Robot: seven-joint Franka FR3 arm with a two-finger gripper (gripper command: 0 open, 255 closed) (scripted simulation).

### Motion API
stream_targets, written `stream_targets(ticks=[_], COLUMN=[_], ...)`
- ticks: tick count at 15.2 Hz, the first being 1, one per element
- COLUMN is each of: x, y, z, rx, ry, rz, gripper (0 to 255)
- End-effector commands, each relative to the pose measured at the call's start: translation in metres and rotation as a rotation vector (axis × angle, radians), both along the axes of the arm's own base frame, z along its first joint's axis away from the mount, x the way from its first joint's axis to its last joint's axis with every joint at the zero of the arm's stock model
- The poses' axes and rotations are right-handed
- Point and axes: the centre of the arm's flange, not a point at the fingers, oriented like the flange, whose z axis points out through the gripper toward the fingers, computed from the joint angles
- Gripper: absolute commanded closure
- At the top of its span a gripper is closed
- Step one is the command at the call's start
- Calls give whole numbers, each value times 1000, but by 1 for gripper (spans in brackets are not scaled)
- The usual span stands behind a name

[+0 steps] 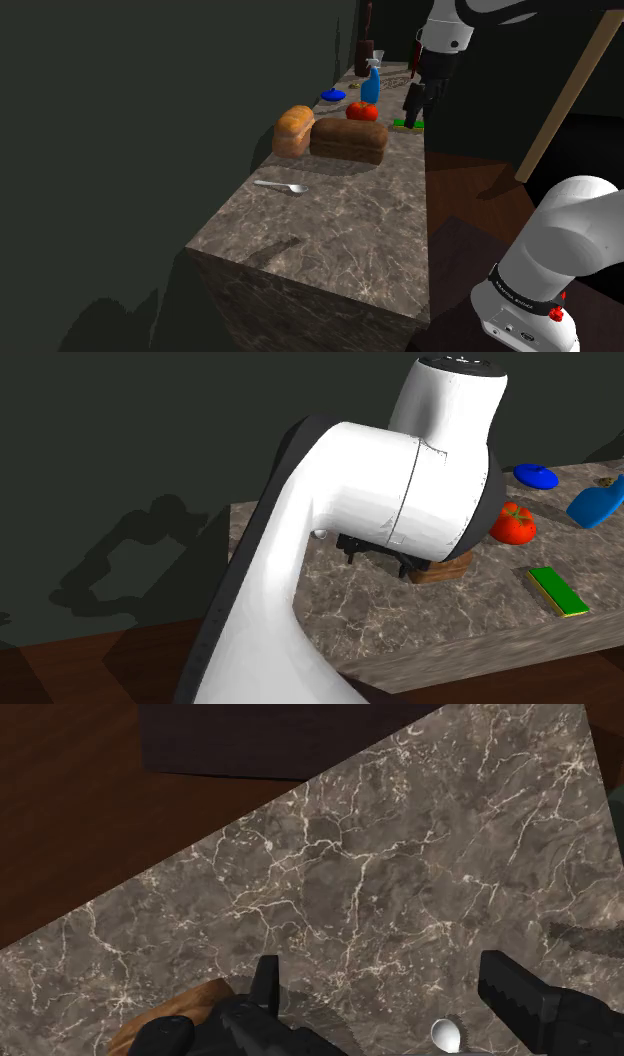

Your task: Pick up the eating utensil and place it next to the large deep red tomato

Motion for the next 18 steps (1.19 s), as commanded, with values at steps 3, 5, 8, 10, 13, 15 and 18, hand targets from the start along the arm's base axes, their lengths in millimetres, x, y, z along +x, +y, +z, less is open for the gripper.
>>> stream_targets(ticks=[3, 5, 8, 10, 13, 15, 18], x=[18, 37, 65, 83, 110, 129, 156], y=[9, 19, 34, 44, 61, 72, 90], z=[-14, -29, -50, -63, -84, -97, -116], rx=[6, 13, 23, 29, 39, 45, 55], ry=[-8, -16, -28, -35, -47, -55, -67], rz=[15, 31, 54, 69, 93, 108, 131], gripper=[0, 0, 0, 0, 0, 0, 0])
